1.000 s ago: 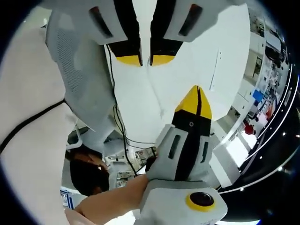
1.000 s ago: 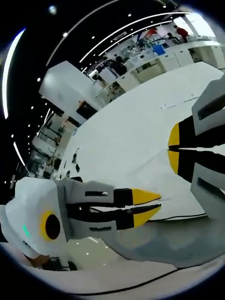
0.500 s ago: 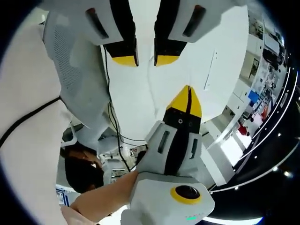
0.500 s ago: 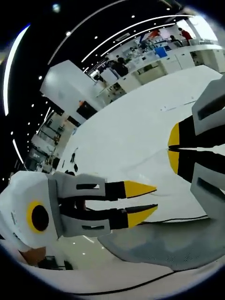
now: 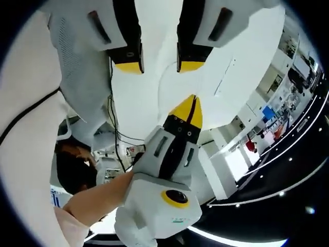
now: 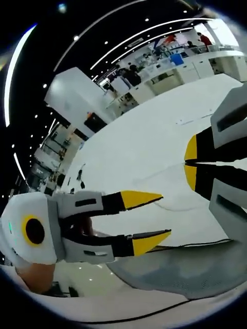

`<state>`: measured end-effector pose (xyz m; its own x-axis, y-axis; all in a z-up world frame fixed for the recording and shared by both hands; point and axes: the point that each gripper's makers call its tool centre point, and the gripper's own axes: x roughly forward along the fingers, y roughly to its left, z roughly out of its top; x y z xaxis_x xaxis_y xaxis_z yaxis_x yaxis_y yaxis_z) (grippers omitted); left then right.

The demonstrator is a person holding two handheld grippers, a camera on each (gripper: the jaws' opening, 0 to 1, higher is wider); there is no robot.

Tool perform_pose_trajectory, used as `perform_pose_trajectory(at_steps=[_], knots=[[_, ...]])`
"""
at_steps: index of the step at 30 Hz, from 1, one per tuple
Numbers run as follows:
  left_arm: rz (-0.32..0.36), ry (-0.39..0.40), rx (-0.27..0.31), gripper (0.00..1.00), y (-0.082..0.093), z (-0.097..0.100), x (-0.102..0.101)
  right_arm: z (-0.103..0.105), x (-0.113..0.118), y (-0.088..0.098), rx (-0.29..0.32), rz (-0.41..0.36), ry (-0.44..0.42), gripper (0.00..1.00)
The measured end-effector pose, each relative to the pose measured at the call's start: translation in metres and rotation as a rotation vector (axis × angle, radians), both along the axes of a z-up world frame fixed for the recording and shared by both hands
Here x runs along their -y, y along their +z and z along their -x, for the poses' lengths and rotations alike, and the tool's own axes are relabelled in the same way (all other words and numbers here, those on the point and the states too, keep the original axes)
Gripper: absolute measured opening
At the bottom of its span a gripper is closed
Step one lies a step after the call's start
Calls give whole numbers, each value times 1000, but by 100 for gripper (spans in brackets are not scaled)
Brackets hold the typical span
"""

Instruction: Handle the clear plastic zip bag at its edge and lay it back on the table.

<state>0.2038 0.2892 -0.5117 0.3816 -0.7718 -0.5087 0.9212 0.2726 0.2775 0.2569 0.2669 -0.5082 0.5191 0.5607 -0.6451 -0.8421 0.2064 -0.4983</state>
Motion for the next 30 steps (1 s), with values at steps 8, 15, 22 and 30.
perform_pose_trajectory(at_steps=[8, 15, 22, 30], knots=[[76, 44, -19, 30, 3, 3, -3, -3, 1, 3, 15, -6, -3, 0], [116, 73, -42, 32, 1, 6, -7, -8, 3, 5, 28, 0, -4, 0], [157, 119, -81, 35, -3, 8, -16, -15, 5, 8, 51, 4, -5, 0], [191, 183, -104, 42, -11, 4, -28, -25, 7, 6, 76, 7, -7, 0]])
